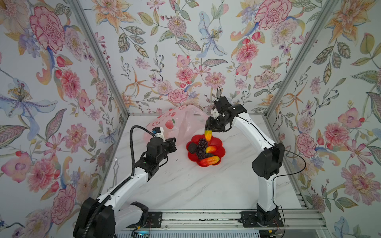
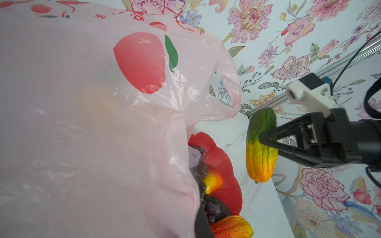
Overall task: Place the fruits into the plastic bag
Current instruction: 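Close the right gripper on the cucumber and lift it toward the bag, then push the cucumber into the bag mouth and open the right gripper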
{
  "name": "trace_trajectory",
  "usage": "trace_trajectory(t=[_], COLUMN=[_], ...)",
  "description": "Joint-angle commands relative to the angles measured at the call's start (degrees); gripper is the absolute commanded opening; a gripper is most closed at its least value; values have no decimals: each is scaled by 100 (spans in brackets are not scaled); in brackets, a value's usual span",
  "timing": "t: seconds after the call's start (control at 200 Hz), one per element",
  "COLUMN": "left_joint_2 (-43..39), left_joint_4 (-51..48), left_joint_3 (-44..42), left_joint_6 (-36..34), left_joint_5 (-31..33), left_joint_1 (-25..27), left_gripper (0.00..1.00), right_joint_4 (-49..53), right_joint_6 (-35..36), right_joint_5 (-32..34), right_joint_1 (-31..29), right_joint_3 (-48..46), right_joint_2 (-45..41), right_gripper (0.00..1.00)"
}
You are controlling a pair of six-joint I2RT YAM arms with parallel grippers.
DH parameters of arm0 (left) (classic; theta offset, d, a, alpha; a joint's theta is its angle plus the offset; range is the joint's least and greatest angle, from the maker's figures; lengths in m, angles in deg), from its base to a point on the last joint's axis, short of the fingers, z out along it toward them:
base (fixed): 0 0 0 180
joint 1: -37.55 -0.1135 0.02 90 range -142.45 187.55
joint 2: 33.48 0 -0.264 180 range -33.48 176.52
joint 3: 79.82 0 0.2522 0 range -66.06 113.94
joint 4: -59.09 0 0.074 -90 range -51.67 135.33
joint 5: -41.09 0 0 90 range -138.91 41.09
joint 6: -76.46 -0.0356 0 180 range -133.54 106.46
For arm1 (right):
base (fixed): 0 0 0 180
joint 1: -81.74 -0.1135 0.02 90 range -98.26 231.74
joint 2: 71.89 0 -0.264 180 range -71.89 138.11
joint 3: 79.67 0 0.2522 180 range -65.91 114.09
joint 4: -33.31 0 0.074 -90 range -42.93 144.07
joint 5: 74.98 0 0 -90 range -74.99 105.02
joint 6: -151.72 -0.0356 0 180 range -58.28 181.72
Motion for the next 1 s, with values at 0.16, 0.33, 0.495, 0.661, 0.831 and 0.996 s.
trace_trajectory(t=[0.16, 0.33, 0.495, 0.661, 0.831, 0.996], left_joint_2=[-76, -111, -150, -182, -128, -94], left_joint_4=[145, 130, 98, 66, 102, 73], left_joint_3=[-93, -110, -119, -93, -76, -23], left_joint_6=[57, 83, 92, 62, 66, 70], left_joint_5=[-95, -86, -77, -77, -138, -183], left_joint_1=[-50, -54, -54, -45, -54, -54], left_gripper=[0, 0, 0, 0, 0, 0], right_joint_4=[-2854, -3795, -3837, -3814, -3671, -3777], right_joint_6=[-2234, -2874, -3046, -3261, -3400, -3677], right_joint_5=[-1359, -1481, -1563, -1670, -1696, -1832], right_joint_1=[-145, -270, -443, -653, -813, -858], right_joint_3=[-1163, -1222, -706, -85, 748, 1201], right_joint_2=[-194, 260, 944, 1690, 2438, 2950], right_gripper=[35, 35, 36, 38, 41, 48])
